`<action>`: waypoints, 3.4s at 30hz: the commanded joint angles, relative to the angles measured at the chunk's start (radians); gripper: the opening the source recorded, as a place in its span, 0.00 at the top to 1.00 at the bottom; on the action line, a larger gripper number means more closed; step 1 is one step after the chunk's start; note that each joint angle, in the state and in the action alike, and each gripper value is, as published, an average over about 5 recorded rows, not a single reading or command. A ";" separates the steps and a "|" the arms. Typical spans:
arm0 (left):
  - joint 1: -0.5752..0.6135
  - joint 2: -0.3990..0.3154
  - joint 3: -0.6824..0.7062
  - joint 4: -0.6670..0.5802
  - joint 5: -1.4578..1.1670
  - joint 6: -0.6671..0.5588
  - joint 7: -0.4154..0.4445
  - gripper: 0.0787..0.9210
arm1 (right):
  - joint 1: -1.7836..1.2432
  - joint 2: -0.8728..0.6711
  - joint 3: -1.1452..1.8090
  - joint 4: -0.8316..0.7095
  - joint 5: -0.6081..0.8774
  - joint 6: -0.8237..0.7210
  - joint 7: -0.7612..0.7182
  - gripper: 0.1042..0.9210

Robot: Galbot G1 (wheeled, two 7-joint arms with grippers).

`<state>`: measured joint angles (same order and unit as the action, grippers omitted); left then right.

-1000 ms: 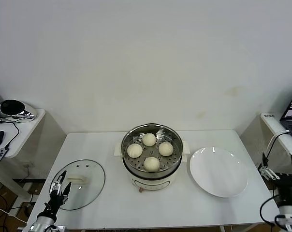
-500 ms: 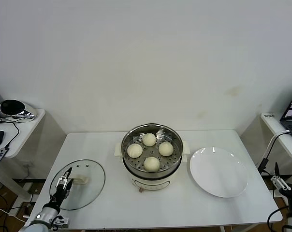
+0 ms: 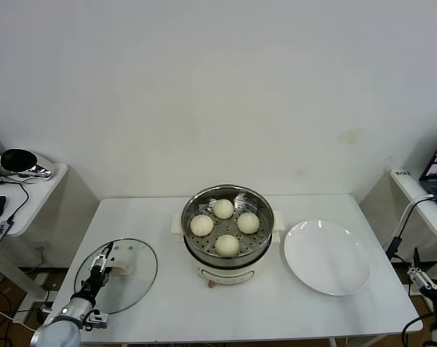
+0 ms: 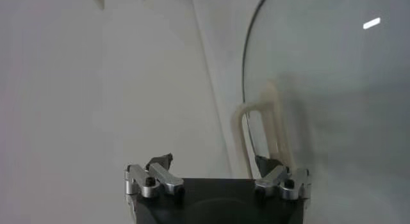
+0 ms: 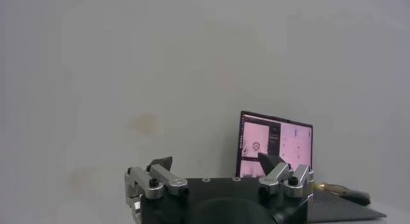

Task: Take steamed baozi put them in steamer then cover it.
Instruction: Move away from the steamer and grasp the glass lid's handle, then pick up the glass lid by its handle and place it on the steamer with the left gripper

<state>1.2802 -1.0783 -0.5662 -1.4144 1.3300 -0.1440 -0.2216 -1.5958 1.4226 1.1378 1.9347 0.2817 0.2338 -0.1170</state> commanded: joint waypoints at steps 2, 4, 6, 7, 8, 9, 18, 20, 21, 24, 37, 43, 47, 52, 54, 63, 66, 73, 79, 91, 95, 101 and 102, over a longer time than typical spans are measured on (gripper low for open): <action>-0.030 0.004 0.013 0.028 -0.005 -0.013 0.005 0.30 | -0.005 0.006 -0.002 -0.001 -0.003 0.003 -0.001 0.12; -0.029 0.004 0.013 0.030 -0.010 -0.016 0.004 0.36 | -0.005 0.006 -0.003 0.000 -0.004 0.004 -0.002 0.12; -0.026 0.005 0.012 0.030 -0.020 -0.020 0.000 0.43 | -0.006 0.006 -0.004 0.000 -0.005 0.004 -0.003 0.12; -0.023 0.006 0.011 0.028 -0.025 -0.022 -0.004 0.46 | -0.007 0.006 -0.005 0.000 -0.006 0.003 -0.004 0.12; -0.018 0.008 0.011 0.025 -0.032 -0.024 -0.007 0.50 | -0.008 0.005 -0.006 0.000 -0.007 0.003 -0.005 0.12; -0.012 0.010 0.010 0.018 -0.041 -0.025 -0.011 0.53 | -0.008 0.005 -0.007 0.000 -0.009 0.003 -0.006 0.12; 0.091 0.025 -0.030 -0.123 -0.135 0.010 -0.054 0.84 | -0.006 -0.007 -0.024 -0.005 -0.024 0.002 -0.016 0.12; 0.134 0.030 -0.052 -0.180 -0.158 0.046 -0.062 0.90 | -0.005 -0.009 -0.032 -0.006 -0.029 0.003 -0.017 0.12; 0.156 0.033 -0.063 -0.212 -0.174 0.069 -0.064 0.92 | -0.004 -0.009 -0.036 -0.006 -0.032 0.003 -0.018 0.12; 0.224 0.040 -0.094 -0.334 -0.225 0.176 -0.057 0.93 | -0.003 -0.011 -0.049 -0.006 -0.040 0.005 -0.021 0.12; 0.189 0.165 -0.023 -0.699 -0.446 0.580 0.213 0.93 | -0.019 -0.003 -0.091 0.009 -0.108 0.029 -0.032 0.12; 0.011 0.264 0.272 -0.720 -0.523 0.684 0.202 0.93 | -0.017 0.021 -0.104 0.014 -0.160 0.043 -0.033 0.12; -0.204 0.275 0.517 -0.652 -0.518 0.757 0.206 0.93 | -0.020 0.041 -0.113 0.023 -0.213 0.052 -0.020 0.12; -0.430 0.169 0.724 -0.612 -0.412 0.894 0.327 0.93 | -0.033 0.068 -0.135 0.036 -0.296 0.060 0.010 0.12; -0.474 0.129 0.766 -0.594 -0.363 0.917 0.380 0.93 | -0.030 0.073 -0.139 0.036 -0.316 0.061 0.018 0.12; -0.553 -0.003 0.824 -0.525 -0.120 0.924 0.565 0.93 | -0.021 0.085 -0.164 0.025 -0.342 0.074 0.022 0.12; -0.569 -0.048 0.832 -0.500 -0.072 0.923 0.591 0.93 | -0.020 0.088 -0.172 0.025 -0.348 0.079 0.022 0.12; -0.584 -0.128 0.847 -0.441 -0.040 0.922 0.585 0.93 | -0.019 0.088 -0.180 0.024 -0.352 0.082 0.022 0.12; -0.590 -0.182 0.858 -0.386 -0.047 0.922 0.564 0.93 | -0.019 0.087 -0.186 0.016 -0.352 0.087 0.021 0.12; -0.586 -0.229 0.878 -0.331 -0.056 0.921 0.549 0.93 | -0.020 0.085 -0.194 0.011 -0.352 0.091 0.020 0.12; -0.584 -0.236 0.882 -0.327 -0.055 0.921 0.547 0.93 | -0.020 0.085 -0.198 0.009 -0.353 0.091 0.020 0.12; -0.575 -0.241 0.881 -0.323 -0.055 0.921 0.539 0.93 | -0.021 0.084 -0.202 0.006 -0.354 0.093 0.018 0.12; -0.574 -0.242 0.881 -0.321 -0.055 0.921 0.537 0.93 | -0.021 0.084 -0.202 0.006 -0.354 0.093 0.018 0.12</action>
<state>0.7090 -1.2995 0.3071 -1.7562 1.2661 0.7364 0.3180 -1.6170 1.5069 0.9379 1.9419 -0.0699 0.3259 -0.0983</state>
